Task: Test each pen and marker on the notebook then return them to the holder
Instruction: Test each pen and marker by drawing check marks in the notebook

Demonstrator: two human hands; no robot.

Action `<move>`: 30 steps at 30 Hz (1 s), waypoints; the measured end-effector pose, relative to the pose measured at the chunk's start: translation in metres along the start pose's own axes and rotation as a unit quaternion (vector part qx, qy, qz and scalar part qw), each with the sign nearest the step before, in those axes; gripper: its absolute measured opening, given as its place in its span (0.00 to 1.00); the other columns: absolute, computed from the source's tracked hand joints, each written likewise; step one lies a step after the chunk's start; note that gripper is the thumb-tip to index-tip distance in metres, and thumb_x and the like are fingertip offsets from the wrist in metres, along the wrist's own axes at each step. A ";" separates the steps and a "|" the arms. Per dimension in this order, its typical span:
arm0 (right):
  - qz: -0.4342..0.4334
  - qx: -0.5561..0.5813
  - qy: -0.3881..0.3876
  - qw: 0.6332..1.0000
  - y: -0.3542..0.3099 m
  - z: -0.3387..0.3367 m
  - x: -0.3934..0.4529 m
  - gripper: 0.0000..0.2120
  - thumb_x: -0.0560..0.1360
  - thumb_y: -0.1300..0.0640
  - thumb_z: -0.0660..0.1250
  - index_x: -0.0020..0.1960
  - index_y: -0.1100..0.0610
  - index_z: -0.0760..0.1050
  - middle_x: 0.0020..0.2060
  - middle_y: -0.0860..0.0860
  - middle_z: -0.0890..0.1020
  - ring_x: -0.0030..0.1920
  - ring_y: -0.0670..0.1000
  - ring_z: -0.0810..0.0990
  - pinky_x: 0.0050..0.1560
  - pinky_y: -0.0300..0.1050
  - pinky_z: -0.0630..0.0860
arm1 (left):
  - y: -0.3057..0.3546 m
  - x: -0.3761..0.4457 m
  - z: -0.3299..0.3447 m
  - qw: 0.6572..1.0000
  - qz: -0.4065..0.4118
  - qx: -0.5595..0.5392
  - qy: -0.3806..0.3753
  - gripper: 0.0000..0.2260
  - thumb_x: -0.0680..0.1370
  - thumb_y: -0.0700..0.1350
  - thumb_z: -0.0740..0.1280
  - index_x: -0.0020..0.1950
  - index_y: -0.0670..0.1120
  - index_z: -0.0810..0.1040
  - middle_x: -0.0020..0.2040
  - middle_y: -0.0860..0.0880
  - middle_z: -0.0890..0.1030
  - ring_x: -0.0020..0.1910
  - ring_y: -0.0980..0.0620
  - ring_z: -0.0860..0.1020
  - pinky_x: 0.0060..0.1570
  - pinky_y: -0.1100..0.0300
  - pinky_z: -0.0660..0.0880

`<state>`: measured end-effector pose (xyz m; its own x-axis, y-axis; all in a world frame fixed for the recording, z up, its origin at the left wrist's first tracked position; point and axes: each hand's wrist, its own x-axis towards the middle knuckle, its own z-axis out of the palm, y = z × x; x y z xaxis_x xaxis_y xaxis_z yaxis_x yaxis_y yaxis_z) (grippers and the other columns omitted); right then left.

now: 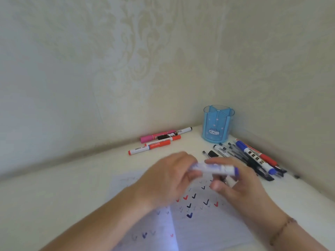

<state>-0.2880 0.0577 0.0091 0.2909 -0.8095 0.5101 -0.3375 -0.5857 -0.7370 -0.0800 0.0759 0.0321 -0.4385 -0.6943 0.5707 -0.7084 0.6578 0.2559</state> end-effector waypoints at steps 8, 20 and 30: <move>-0.061 0.044 -0.042 0.996 -0.001 0.010 -0.011 0.20 0.72 0.36 0.67 0.30 0.48 0.68 0.24 0.44 0.68 0.26 0.40 0.64 0.27 0.33 0.59 | -0.003 -0.019 0.016 0.998 0.060 0.005 -0.008 0.15 0.84 0.57 0.52 0.47 0.49 0.71 0.31 0.53 0.71 0.30 0.55 0.62 0.27 0.61 0.57; -0.099 0.047 -0.099 0.989 -0.009 0.015 -0.009 0.23 0.77 0.47 0.64 0.30 0.57 0.61 0.25 0.46 0.61 0.27 0.44 0.60 0.28 0.34 0.56 | -0.004 -0.021 0.013 0.993 0.033 -0.084 -0.072 0.15 0.82 0.58 0.55 0.50 0.51 0.75 0.29 0.50 0.74 0.26 0.52 0.68 0.26 0.57 0.67; -0.082 0.039 -0.020 0.996 -0.017 0.009 -0.012 0.30 0.75 0.37 0.63 0.28 0.60 0.66 0.24 0.52 0.63 0.25 0.51 0.61 0.25 0.41 0.58 | -0.008 -0.026 0.009 0.989 0.000 -0.146 -0.019 0.12 0.77 0.61 0.64 0.53 0.55 0.74 0.30 0.52 0.74 0.27 0.58 0.66 0.28 0.65 0.65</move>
<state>-0.2772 0.0777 0.0114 0.3729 -0.6997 0.6094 -0.2115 -0.7036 -0.6784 -0.0680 0.0863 0.0076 -0.4625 -0.7011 0.5428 -0.5212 0.7102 0.4733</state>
